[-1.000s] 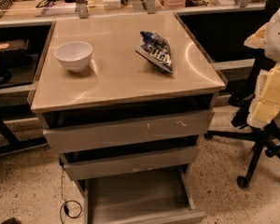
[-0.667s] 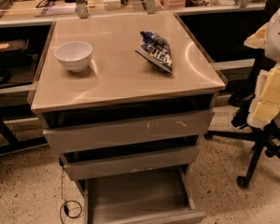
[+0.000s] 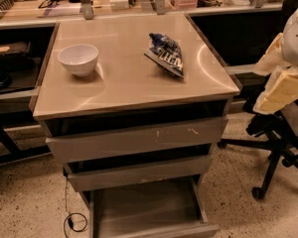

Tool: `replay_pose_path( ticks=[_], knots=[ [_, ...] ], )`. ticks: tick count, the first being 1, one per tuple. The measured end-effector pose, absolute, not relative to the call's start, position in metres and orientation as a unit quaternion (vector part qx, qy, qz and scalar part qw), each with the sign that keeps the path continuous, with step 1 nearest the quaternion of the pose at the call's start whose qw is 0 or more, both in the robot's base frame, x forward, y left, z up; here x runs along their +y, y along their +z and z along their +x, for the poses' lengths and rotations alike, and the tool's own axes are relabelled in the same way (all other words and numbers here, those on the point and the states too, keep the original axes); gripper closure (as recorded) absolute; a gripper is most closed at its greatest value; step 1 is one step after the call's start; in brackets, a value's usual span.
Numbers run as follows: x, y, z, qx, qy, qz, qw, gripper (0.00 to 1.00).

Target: Close bottom drawer

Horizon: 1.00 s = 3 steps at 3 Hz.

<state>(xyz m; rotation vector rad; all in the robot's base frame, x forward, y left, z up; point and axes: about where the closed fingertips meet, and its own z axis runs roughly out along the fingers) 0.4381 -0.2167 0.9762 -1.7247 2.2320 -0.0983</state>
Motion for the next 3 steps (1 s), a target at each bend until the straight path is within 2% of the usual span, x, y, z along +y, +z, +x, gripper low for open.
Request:
replay_pose_path(
  ticks=[2, 3],
  knots=[
    [-0.2167, 0.9762, 0.4381, 0.781, -0.034, -0.603, 0.159, 0.89],
    [-0.2167, 0.9761, 0.4381, 0.781, -0.034, -0.603, 0.159, 1.0]
  ],
)
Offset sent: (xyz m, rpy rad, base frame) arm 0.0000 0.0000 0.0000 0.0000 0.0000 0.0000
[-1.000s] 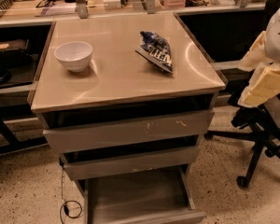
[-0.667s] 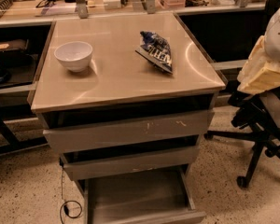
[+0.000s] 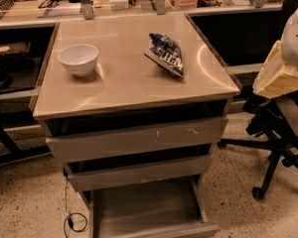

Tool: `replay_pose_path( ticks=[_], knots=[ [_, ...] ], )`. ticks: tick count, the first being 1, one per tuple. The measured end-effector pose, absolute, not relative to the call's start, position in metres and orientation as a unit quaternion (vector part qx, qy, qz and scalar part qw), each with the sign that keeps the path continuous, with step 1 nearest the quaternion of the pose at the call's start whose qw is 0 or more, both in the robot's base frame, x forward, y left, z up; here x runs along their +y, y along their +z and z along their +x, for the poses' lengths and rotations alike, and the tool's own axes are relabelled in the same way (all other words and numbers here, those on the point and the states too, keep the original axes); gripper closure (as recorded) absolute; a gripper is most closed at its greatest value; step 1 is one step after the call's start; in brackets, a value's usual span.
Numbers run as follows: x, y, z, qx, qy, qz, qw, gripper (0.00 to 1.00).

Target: Close bottom drawer

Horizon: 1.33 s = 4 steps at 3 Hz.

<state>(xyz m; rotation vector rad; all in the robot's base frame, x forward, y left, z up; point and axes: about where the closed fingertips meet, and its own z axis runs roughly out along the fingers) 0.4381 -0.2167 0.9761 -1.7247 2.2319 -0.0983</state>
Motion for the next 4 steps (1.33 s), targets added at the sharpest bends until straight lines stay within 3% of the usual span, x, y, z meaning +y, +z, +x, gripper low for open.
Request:
replay_pose_path(
  ticks=[2, 4],
  knots=[
    [-0.219, 0.894, 0.404, 0.802, -0.025, -0.582, 0.136, 1.0],
    [-0.227, 0.791, 0.35, 0.822, 0.011, -0.566, 0.063, 1.0]
  ],
)
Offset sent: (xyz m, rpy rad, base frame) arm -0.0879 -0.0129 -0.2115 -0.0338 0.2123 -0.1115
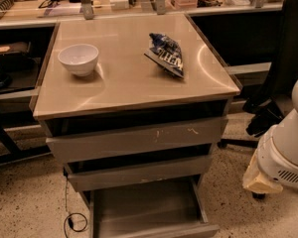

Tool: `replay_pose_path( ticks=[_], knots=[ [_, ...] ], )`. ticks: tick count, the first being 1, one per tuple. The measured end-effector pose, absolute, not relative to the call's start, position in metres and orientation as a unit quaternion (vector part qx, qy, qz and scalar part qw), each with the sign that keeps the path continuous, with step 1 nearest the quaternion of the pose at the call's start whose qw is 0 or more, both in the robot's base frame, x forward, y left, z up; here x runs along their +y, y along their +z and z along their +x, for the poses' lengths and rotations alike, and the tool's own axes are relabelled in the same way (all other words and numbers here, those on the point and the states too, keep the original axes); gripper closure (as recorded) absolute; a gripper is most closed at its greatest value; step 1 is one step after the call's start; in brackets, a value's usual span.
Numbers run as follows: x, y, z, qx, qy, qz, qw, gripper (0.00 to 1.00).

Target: Close bottom drawer

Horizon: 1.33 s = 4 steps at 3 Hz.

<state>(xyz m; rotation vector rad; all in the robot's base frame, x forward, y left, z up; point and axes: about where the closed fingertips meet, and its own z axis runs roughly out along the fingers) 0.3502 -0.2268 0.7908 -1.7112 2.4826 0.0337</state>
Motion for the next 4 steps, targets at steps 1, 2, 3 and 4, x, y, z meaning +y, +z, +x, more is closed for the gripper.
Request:
replay_pose_path(
  ticks=[1, 2, 3, 4],
  knots=[
    [-0.227, 0.791, 0.35, 0.822, 0.011, -0.566, 0.063, 1.0],
    [-0.223, 0.757, 0.343, 0.826, 0.034, -0.559, 0.057, 1.0],
    [-0.218, 0.674, 0.327, 0.839, 0.066, -0.539, 0.032, 1.0],
    [-0.214, 0.588, 0.32, 0.855, 0.091, -0.51, 0.012, 1.0]
  ],
)
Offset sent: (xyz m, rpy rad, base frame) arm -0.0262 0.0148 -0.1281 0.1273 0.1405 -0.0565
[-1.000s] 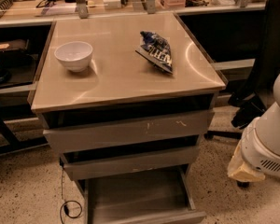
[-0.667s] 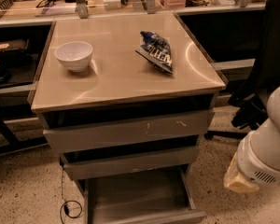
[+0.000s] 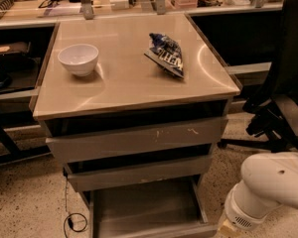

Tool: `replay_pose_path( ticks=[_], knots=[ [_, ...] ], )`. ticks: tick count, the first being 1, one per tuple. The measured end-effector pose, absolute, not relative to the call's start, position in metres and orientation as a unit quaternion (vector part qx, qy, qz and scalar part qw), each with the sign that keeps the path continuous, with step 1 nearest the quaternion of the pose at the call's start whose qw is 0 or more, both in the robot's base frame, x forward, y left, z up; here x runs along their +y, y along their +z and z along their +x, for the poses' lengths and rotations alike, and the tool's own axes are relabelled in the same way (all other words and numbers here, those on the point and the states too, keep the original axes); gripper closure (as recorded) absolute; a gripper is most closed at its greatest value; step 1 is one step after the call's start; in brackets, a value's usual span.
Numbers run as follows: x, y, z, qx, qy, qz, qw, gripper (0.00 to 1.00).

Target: Close bottom drawer

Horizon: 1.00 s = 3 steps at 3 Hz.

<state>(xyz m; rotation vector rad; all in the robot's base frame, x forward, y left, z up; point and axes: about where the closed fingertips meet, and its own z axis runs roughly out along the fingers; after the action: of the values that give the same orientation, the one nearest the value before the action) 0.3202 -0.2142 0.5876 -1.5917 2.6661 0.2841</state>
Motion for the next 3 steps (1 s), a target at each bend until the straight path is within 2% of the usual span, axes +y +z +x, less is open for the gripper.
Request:
replay_pose_path(
  ticks=[3],
  knots=[
    [-0.207, 0.522, 0.315, 0.864, 0.119, -0.489, 0.004, 1.0]
  ],
)
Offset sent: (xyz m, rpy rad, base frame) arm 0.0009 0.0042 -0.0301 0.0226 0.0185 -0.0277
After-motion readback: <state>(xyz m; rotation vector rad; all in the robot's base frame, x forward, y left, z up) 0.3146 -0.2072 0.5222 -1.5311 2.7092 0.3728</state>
